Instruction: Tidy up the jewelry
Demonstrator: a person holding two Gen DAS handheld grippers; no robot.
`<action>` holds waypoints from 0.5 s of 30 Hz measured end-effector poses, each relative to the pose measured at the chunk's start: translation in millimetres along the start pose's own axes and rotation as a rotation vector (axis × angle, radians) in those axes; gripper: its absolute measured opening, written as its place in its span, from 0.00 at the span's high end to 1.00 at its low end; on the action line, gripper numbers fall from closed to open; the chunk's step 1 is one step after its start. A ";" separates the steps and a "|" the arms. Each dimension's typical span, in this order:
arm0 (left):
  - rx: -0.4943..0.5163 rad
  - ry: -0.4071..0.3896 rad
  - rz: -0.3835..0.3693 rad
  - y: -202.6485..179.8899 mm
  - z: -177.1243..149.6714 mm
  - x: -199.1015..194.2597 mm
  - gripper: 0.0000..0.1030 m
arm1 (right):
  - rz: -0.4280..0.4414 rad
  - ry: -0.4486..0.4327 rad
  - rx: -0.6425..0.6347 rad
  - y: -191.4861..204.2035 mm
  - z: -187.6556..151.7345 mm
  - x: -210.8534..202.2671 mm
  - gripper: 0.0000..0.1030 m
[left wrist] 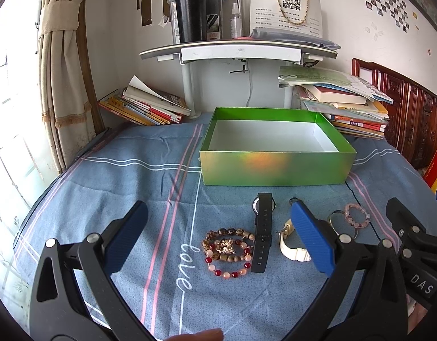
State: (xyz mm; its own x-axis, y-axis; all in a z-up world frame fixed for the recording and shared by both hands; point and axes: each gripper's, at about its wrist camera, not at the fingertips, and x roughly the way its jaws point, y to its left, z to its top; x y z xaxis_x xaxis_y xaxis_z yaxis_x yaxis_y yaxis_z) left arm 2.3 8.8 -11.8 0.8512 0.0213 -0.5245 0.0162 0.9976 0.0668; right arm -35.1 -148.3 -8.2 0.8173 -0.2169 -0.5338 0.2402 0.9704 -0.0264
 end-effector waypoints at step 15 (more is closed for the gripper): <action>0.002 0.009 0.005 -0.5 -1.9 0.6 0.03 | 0.001 0.004 -0.001 -2.2 -2.3 1.3 0.02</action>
State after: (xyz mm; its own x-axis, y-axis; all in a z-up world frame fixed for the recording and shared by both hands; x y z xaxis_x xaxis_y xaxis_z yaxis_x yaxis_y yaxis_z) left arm 1.8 8.4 -13.8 0.8464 0.0268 -0.5319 0.0132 0.9974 0.0712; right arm -35.8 -150.5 -10.8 0.8156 -0.2151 -0.5371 0.2385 0.9708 -0.0266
